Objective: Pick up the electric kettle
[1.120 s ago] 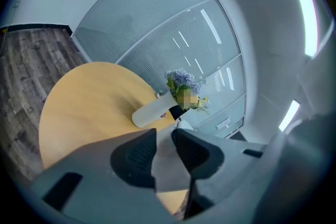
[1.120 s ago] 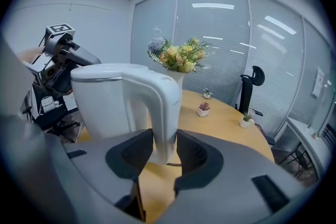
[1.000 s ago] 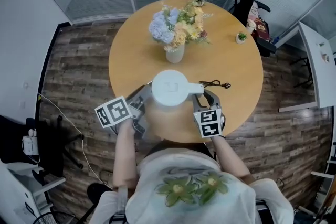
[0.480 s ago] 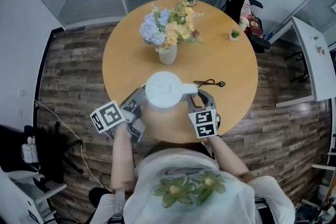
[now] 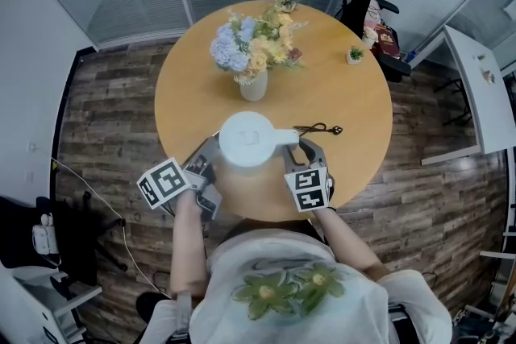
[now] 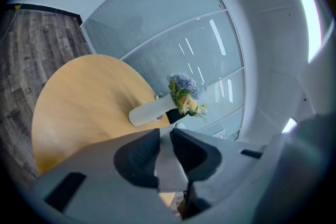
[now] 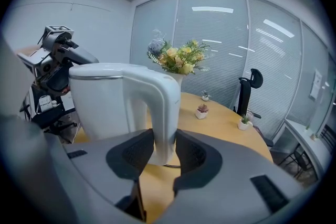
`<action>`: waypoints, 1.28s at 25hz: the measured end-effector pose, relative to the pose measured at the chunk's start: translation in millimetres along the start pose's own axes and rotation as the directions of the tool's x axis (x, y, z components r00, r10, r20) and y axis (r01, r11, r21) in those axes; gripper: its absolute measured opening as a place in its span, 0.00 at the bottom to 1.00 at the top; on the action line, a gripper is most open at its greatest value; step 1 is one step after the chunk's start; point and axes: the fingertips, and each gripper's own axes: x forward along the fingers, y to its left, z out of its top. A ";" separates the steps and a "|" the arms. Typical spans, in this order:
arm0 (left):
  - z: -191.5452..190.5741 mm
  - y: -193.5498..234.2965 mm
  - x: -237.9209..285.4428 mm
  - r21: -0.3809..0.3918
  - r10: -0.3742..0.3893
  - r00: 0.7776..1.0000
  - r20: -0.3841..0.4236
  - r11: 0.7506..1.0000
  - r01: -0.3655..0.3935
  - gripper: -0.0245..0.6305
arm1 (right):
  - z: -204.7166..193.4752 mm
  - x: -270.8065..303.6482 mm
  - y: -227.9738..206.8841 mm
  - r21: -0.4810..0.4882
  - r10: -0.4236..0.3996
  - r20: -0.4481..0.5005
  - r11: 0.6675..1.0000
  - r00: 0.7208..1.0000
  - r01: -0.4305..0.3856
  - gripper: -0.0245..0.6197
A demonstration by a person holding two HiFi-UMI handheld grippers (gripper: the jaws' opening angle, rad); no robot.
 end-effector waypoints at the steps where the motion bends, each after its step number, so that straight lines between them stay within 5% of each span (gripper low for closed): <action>1: 0.0 0.2 -0.6 -0.002 0.004 1.000 0.003 1.000 -0.004 0.16 | 0.1 -0.3 0.2 0.002 -0.001 -0.001 1.000 1.000 0.001 0.26; 13: 0.7 -3.9 -1.6 0.064 0.072 0.997 0.007 0.995 -0.072 0.14 | 3.6 -2.8 0.6 0.036 0.019 -0.024 0.999 1.000 -0.018 0.26; 32: 8.6 -19.9 -10.1 0.077 0.045 0.999 0.029 0.996 -0.047 0.14 | 22.9 -13.4 -3.2 0.043 0.029 0.011 0.999 1.000 -0.030 0.26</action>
